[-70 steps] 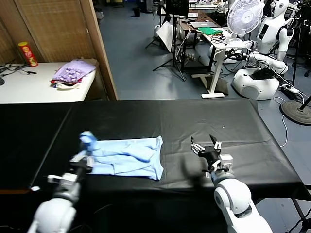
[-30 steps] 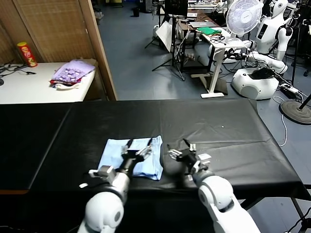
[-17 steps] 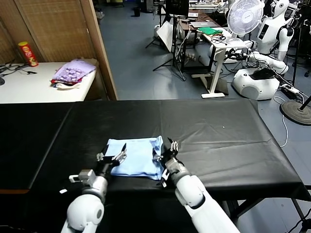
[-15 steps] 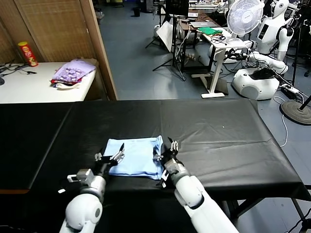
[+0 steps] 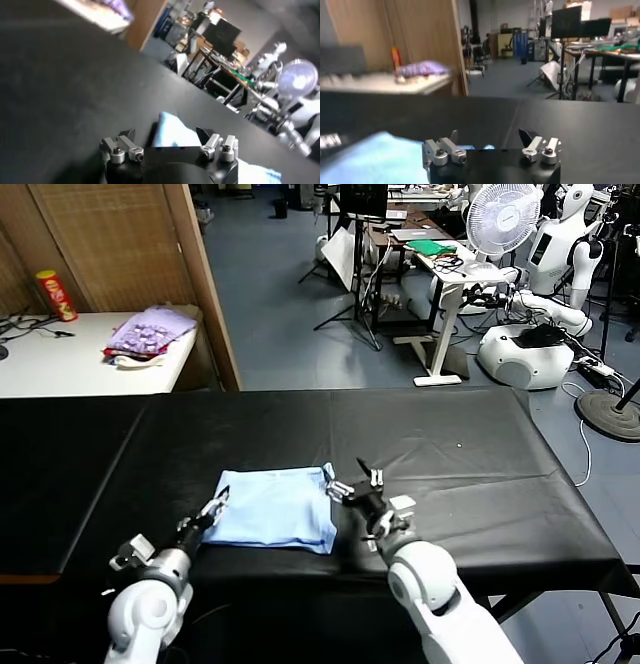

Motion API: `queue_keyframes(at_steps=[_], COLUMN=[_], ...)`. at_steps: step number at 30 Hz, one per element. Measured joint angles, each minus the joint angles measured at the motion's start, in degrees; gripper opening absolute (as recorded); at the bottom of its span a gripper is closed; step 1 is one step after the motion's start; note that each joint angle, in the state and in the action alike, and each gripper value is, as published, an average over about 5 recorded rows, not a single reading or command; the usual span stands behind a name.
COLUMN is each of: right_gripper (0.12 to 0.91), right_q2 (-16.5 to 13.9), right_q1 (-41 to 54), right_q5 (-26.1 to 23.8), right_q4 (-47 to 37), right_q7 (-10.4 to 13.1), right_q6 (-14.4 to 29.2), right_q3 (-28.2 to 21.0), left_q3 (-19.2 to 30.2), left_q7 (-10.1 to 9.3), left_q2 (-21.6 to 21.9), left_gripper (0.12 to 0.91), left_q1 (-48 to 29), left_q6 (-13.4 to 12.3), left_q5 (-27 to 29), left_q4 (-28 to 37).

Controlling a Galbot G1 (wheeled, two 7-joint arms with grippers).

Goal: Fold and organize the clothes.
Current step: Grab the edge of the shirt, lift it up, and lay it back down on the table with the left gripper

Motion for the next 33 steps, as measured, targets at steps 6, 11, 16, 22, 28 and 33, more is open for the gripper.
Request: queue_keyframes(at_steps=[6, 11, 16, 22, 28, 33], right_gripper=[0.798, 0.798, 0.798, 0.798, 0.798, 0.798], right_q2=[0.1, 0.1, 0.4, 0.8, 0.6, 0.6], right_q1=[-0.7, -1.2, -1.9, -3.5, -4.5, -4.8], right_q5=[0.8, 0.4, -2.5, -7.2, -8.1, -8.1], right_q4=[1.5, 1.9, 2.1, 3.1, 3.9, 4.0], right_q7=[0.1, 0.4, 2.4, 4.0, 4.2, 4.2], right_q6=[-0.2, -0.6, -2.6, -4.7, -5.2, -5.2], right_q3=[0.8, 1.6, 2.5, 4.2, 5.2, 5.5], left_q3=[-0.6, -0.2, 0.2, -0.3, -3.8, -7.7], left_q7=[0.6, 1.66, 2.0, 0.48, 0.43, 0.63], left_q2=[-0.1, -0.2, -0.1, 2.3, 10.2, 18.4], left_gripper=[0.49, 0.225, 0.151, 0.147, 0.147, 0.147], left_q1=[0.5, 0.8, 1.1, 2.2, 4.0, 4.2], left_q6=[0.1, 0.3, -0.7, -2.1, -3.6, -4.2], left_q5=[-3.7, -2.5, 2.5, 22.7, 46.0, 58.3], left_q4=[0.5, -0.1, -1.2, -4.0, -4.6, -5.7])
